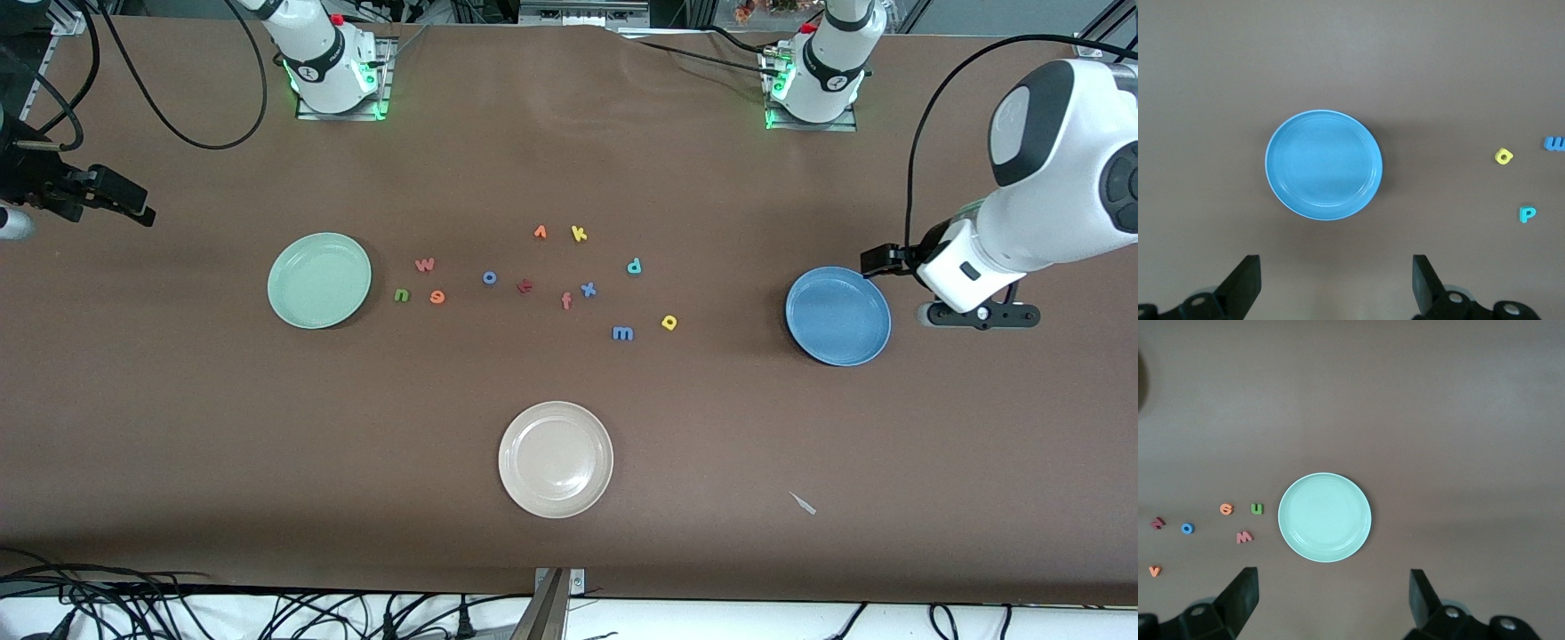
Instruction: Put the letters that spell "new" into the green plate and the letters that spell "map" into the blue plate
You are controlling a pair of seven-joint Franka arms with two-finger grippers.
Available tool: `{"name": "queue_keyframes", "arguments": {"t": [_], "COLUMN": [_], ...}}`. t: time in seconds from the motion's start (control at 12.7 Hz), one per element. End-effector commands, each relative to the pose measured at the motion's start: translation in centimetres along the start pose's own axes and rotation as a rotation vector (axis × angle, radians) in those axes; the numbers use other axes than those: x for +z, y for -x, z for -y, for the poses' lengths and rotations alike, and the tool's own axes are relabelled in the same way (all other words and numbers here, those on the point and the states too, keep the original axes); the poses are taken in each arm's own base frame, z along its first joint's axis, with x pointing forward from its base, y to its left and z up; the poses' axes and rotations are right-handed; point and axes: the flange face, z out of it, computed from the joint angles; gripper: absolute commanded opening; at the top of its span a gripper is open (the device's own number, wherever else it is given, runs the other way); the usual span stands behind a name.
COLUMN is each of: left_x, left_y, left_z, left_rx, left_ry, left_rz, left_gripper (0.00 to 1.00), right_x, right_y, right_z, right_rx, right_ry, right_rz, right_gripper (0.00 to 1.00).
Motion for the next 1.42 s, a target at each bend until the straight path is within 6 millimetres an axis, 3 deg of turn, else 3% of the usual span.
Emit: {"name": "queue_keyframes", "arguments": {"t": [0.0, 0.55, 1.34], "left_x": [-2.5, -5.1, -4.7], "left_y": [0.2, 1.9, 1.9], "left_z": [1.3, 4.1, 4.1], "left_rx": [-0.002, 0.000, 0.000], "left_ry": [0.009, 0.012, 0.011], "left_rz": [-0.009, 0.025, 0.033], "left_gripper": [1.00, 1.00, 1.00], "right_x": [-0.6, -0.6, -0.5], "right_y": [-0.1, 0.0, -0.1], "right_z": [-0.1, -0.2, -0.2], "right_rx": [-0.013, -0.009, -0.009], "right_ry": [0.008, 0.007, 0.007], "right_rz": [-0.004, -0.002, -0.002], "right_gripper": [1.00, 1.00, 1.00]}}
